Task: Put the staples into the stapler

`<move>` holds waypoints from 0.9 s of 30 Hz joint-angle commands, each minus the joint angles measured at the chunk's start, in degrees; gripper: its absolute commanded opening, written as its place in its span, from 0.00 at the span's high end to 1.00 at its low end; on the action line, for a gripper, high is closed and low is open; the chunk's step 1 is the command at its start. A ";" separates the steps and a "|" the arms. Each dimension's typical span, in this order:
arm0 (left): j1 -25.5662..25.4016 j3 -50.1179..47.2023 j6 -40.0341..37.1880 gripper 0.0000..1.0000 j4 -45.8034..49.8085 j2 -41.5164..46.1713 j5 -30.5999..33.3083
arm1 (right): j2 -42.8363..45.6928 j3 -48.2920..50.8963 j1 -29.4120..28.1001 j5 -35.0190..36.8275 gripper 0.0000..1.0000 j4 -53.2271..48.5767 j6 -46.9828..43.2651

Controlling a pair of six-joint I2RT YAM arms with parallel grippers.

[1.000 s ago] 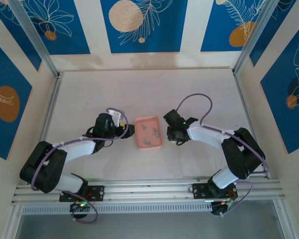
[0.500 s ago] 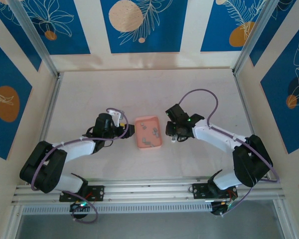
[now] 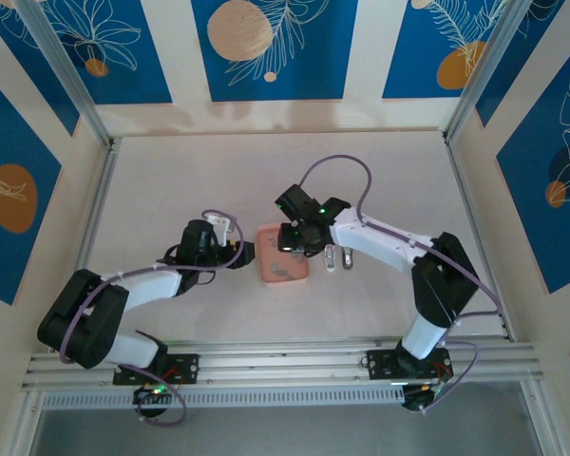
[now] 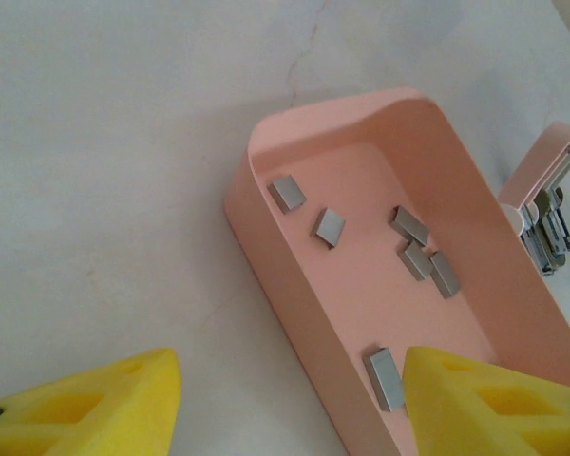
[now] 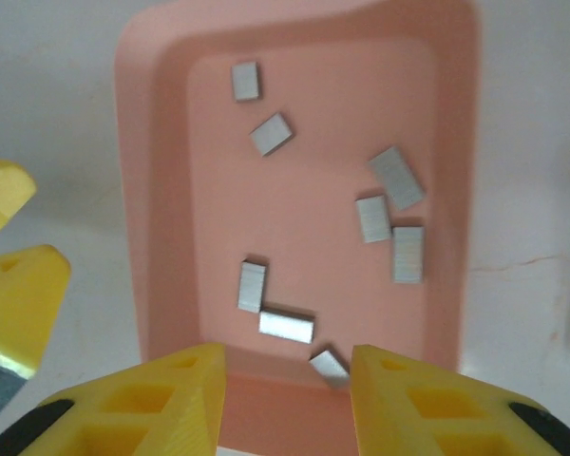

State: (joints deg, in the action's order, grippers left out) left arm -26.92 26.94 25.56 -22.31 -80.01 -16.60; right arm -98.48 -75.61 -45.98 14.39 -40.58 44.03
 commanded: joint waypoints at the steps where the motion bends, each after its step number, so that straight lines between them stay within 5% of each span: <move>1: -0.98 -0.87 2.43 0.37 -1.48 0.17 -1.76 | -3.17 -3.94 -1.37 -3.25 0.60 -5.04 3.23; 27: -4.04 -1.43 4.07 0.43 0.00 -2.06 3.48 | -15.43 -8.18 -2.53 -10.17 0.60 -4.08 11.25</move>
State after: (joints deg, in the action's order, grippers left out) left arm -30.30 26.28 29.54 -22.20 -81.56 -14.46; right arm -112.01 -82.50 -48.31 5.74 -44.23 54.17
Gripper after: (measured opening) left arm 0.578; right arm 0.405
